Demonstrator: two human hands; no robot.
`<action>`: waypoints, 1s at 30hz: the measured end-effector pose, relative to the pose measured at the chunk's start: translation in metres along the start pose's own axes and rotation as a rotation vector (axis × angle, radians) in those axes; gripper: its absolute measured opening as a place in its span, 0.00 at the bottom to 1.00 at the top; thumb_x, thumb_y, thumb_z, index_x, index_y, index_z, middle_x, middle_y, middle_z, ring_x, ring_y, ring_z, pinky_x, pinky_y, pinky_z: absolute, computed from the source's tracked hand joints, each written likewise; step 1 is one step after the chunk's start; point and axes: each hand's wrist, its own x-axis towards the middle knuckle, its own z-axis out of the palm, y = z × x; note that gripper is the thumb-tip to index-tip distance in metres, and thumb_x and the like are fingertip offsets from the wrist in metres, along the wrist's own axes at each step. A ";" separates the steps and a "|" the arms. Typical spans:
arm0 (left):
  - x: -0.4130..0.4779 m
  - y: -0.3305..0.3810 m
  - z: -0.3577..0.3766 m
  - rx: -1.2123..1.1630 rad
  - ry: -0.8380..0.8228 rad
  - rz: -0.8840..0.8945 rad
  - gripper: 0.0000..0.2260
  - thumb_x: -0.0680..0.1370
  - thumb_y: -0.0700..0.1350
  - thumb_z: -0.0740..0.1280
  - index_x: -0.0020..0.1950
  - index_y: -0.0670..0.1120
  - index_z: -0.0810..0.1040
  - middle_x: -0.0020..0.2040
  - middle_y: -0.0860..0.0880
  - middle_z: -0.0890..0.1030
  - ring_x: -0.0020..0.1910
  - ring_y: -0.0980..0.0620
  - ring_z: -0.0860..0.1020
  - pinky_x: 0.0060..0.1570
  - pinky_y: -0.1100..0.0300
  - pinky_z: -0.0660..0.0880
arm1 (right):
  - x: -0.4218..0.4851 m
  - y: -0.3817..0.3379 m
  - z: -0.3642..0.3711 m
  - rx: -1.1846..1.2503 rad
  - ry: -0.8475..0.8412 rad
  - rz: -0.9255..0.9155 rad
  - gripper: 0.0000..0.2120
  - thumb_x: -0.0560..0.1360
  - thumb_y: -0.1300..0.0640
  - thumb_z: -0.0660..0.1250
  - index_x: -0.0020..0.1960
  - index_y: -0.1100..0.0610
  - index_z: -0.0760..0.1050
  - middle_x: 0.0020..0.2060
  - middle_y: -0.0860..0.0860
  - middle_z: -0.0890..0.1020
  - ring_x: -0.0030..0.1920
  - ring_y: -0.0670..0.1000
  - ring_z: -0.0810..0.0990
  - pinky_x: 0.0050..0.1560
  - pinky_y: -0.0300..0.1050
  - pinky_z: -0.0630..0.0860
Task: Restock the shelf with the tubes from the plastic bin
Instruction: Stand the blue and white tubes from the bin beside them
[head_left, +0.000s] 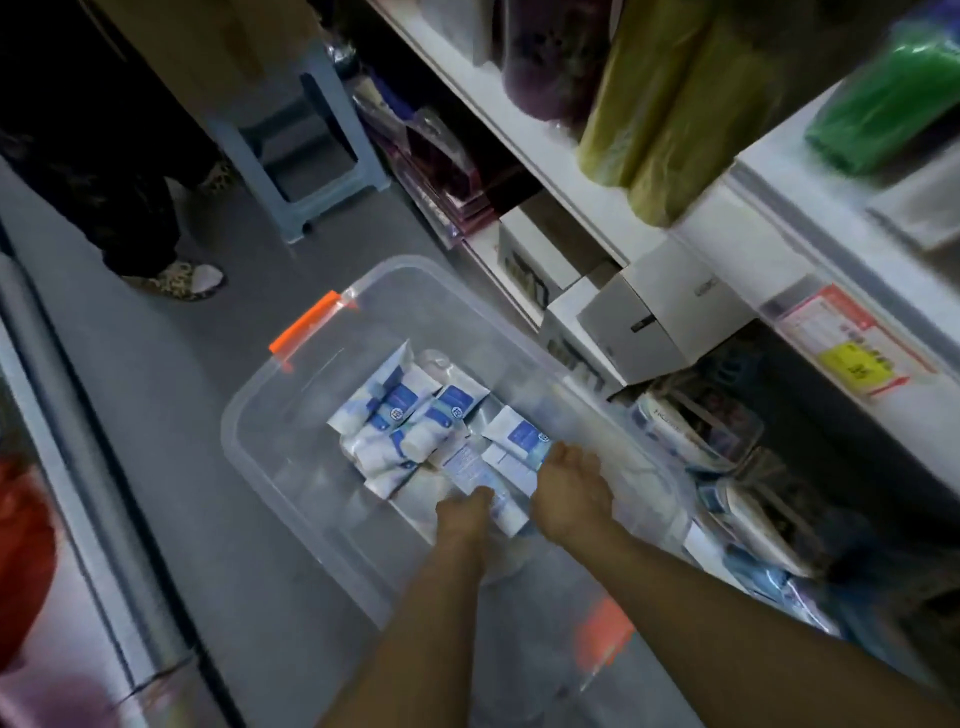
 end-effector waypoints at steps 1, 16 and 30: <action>0.004 -0.001 0.004 -0.062 -0.022 -0.048 0.15 0.77 0.43 0.66 0.61 0.36 0.75 0.44 0.39 0.78 0.30 0.48 0.72 0.27 0.63 0.70 | 0.003 -0.001 0.005 -0.042 0.019 0.013 0.31 0.74 0.53 0.67 0.71 0.64 0.59 0.67 0.60 0.67 0.67 0.59 0.66 0.62 0.49 0.69; -0.033 -0.011 0.000 -0.176 -0.205 -0.059 0.13 0.80 0.42 0.62 0.61 0.38 0.76 0.51 0.35 0.81 0.50 0.36 0.80 0.50 0.40 0.78 | -0.024 -0.009 -0.005 0.615 -0.237 0.109 0.27 0.68 0.44 0.70 0.58 0.59 0.65 0.47 0.55 0.79 0.37 0.53 0.78 0.30 0.41 0.71; -0.252 -0.064 -0.090 -0.003 -0.438 0.496 0.06 0.81 0.39 0.59 0.53 0.40 0.74 0.40 0.40 0.77 0.34 0.45 0.77 0.33 0.56 0.78 | -0.247 0.043 -0.052 1.195 -0.160 -0.204 0.09 0.72 0.50 0.64 0.43 0.56 0.72 0.29 0.55 0.77 0.24 0.51 0.72 0.26 0.40 0.62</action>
